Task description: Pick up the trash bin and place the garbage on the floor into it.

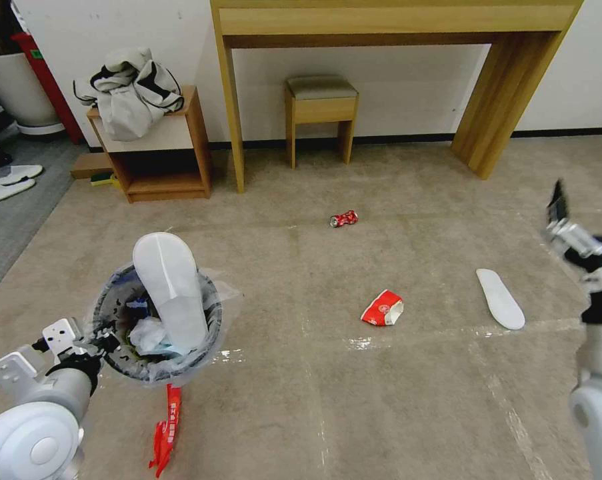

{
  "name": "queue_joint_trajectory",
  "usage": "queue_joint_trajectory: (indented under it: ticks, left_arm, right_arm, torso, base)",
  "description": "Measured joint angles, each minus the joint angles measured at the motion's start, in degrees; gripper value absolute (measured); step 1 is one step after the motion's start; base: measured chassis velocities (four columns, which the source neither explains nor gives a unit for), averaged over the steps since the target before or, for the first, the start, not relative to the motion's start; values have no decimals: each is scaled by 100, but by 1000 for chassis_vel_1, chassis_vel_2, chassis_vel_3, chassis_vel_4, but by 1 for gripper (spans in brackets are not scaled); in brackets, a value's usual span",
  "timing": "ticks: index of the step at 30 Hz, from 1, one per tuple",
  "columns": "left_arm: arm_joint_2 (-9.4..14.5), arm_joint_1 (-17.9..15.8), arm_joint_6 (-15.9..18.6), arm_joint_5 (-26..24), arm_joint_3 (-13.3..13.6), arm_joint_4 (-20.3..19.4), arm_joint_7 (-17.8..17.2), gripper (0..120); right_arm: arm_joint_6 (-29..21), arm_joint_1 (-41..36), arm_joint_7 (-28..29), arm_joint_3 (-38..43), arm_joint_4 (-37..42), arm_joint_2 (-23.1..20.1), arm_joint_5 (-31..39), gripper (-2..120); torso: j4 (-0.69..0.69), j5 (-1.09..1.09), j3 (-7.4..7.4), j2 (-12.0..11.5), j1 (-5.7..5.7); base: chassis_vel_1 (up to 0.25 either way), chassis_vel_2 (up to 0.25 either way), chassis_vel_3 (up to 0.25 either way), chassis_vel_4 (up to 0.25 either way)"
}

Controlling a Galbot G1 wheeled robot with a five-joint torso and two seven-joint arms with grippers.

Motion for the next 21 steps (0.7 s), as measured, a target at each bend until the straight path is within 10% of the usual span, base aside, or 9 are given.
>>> queue_joint_trajectory:
  ticks: [13, 21]
  left_arm:
    - [-76, 17, -4, 67, 39, -25, 28, 0]
    - [-79, 10, -16, 135, 54, 13, 77, 0]
  right_arm:
    - [-2042, -122, 200, -318, 389, -76, 540, 100]
    - [-1348, -35, 239, -531, 230, -62, 968, 100]
  torso:
    - [0, 0, 0, 0, 0]
    - [0, 0, 1, 0, 0]
  base:
    - [0, 0, 0, 0]
    - [0, 0, 0, 0]
